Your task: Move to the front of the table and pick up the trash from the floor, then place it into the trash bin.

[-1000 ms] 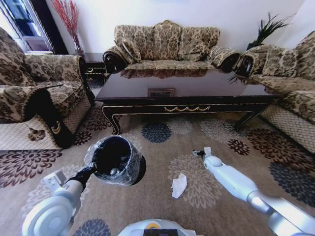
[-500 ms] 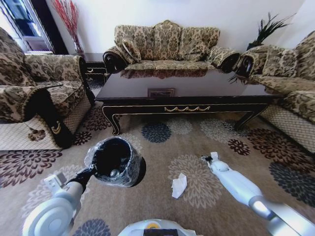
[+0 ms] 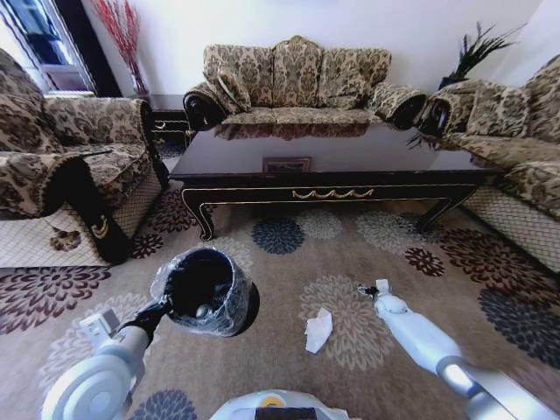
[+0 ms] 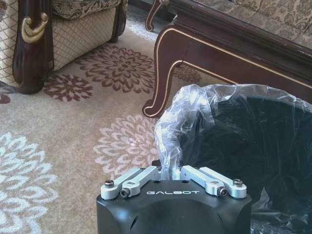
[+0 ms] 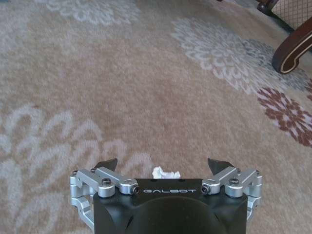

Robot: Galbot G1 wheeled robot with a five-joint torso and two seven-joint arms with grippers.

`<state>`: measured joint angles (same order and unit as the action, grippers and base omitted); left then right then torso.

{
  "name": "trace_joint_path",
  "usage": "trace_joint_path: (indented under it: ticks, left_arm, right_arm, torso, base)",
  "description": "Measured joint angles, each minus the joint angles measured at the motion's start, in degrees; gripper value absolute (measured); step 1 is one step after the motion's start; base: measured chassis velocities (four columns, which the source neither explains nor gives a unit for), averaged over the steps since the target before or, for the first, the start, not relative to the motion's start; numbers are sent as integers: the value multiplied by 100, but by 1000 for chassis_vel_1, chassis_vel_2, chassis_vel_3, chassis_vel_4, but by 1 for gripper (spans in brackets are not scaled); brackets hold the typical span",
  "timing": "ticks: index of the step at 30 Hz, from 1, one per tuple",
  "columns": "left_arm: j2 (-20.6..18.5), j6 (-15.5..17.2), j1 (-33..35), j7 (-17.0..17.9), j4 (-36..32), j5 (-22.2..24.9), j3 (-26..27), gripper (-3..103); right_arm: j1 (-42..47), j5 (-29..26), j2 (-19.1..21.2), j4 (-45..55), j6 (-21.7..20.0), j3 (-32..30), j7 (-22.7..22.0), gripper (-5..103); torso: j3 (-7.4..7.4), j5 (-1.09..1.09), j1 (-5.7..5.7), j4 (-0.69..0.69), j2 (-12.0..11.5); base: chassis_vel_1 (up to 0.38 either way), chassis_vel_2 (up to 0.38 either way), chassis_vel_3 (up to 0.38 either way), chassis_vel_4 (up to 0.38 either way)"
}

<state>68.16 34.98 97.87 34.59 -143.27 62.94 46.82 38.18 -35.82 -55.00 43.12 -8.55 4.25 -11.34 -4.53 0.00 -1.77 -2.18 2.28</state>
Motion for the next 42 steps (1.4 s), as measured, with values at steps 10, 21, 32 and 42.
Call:
trace_joint_path:
  ticks: [10, 21, 32, 42]
  left_arm:
    - [-52, 0, 46, -2, 0, 10, 48, 4]
    - [-48, 0, 43, -5, 3, 25, 56, 4]
    - [-74, -18, 10, -8, 3, 97, 87, 4]
    - [-11, -18, 67, -8, 4, 60, 52, 4]
  right_arm:
    - [33, 208, -176, -301, 20, -171, 16, 99]
    - [234, 361, -259, -361, 21, -336, 41, 61]
    - [344, 448, -243, -303, 60, -406, 27, 23]
    - [695, 371, 41, 380, 249, -448, -1, 0]
  torso:
    - [0, 0, 0, 0, 0]
    - [0, 0, 0, -1, 0]
    - [0, 0, 0, -1, 0]
    - [0, 1, 0, -2, 0]
  base:
    - [0, 0, 0, 0]
    - [0, 0, 0, 0]
    - [0, 0, 0, 0]
    - [0, 0, 0, 0]
